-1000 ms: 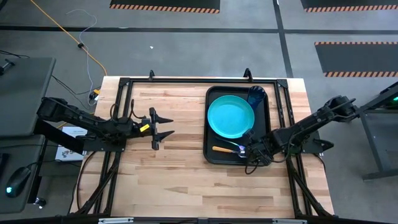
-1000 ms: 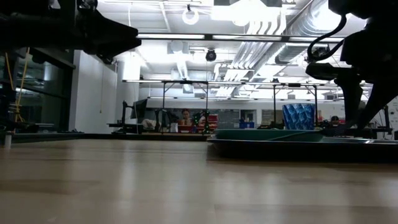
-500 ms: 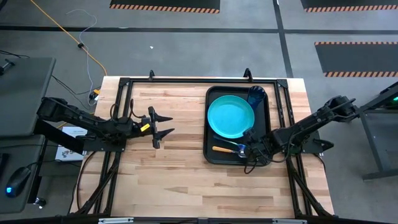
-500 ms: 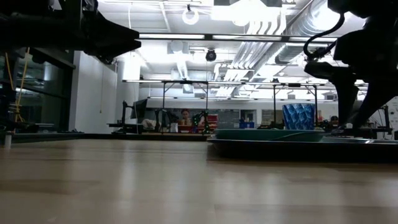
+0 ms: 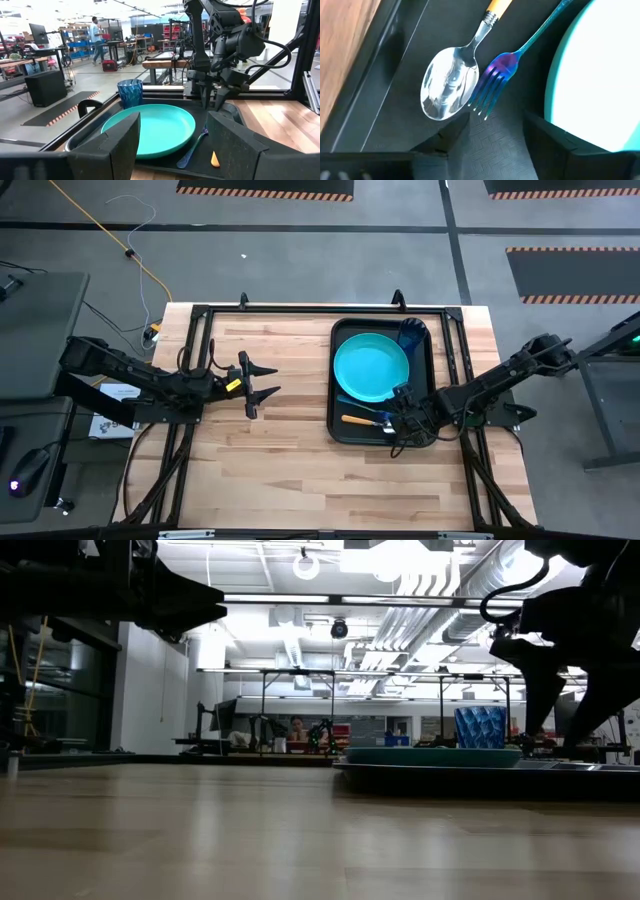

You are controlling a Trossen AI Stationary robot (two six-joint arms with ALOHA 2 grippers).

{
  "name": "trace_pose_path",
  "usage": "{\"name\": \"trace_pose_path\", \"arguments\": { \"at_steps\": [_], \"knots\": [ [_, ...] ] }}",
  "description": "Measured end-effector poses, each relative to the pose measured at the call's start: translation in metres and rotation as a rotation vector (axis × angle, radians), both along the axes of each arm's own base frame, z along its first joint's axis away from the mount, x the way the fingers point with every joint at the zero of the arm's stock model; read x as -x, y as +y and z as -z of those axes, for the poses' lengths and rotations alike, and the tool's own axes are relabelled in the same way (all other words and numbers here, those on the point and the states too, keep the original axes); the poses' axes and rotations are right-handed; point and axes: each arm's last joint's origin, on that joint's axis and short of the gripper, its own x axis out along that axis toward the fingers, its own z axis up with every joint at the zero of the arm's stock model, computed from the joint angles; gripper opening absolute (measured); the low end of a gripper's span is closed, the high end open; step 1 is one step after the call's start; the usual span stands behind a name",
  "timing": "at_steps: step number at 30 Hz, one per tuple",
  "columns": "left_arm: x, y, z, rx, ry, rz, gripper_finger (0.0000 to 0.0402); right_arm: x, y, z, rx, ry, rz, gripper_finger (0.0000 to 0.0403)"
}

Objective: Pick and place plate/cup/fork/spoon on tray
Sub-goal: Return to Home Position

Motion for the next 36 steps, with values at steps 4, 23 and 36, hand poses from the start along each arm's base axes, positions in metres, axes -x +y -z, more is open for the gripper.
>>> {"name": "trace_pose_path", "arguments": {
  "at_steps": [4,23,36],
  "knots": [
    [0.0,0.0,0.0,-0.004,0.004,0.0,0.0218,0.0,0.0,0.0,-0.003,0.0,0.003,0.0197],
    [0.001,0.004,0.001,-0.161,0.06,-0.15,0.0218,0.024,-0.009,-0.037,-0.068,-0.258,0.293,0.0127],
    [0.001,0.004,0.002,-0.098,0.053,-0.147,0.0218,0.047,-0.019,-0.021,-0.165,-0.672,0.377,0.0004]
  ]
}}
